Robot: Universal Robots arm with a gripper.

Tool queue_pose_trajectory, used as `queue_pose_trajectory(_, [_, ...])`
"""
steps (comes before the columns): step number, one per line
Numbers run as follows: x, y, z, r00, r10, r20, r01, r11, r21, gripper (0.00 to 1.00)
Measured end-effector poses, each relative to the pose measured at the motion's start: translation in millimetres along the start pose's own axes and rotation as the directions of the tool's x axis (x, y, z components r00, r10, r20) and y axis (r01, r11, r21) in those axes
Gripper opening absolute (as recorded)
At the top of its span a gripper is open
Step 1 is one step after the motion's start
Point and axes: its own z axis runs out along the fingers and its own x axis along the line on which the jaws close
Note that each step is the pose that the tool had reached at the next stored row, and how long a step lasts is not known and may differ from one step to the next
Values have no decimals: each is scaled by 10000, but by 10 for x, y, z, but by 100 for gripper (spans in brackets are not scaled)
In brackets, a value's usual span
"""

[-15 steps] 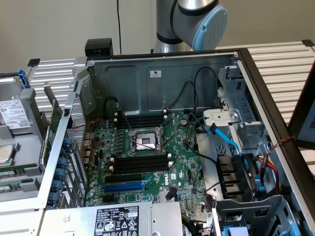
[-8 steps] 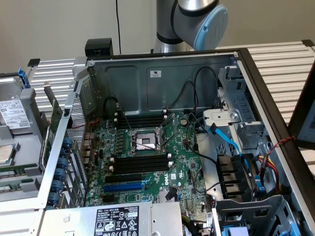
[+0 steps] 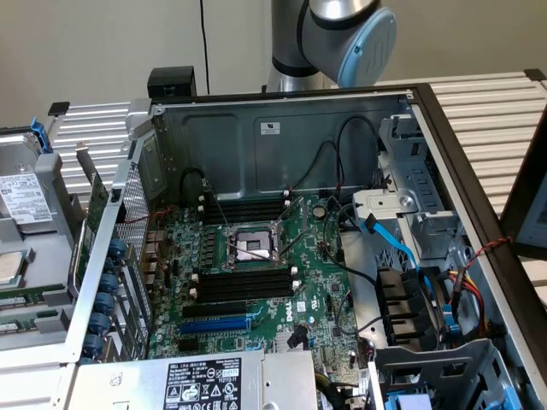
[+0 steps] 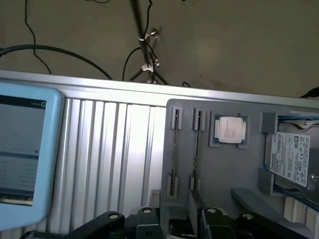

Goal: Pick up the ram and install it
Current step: 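Pick up the ram and move it above insertion slot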

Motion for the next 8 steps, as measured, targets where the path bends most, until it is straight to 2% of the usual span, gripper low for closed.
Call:
queue_pose_trajectory(4, [3,-16,72,9995,318,0,-318,9995,2,36])
queue_pose_trajectory(8, [-18,-46,146,9991,427,1,-427,9991,5,36])
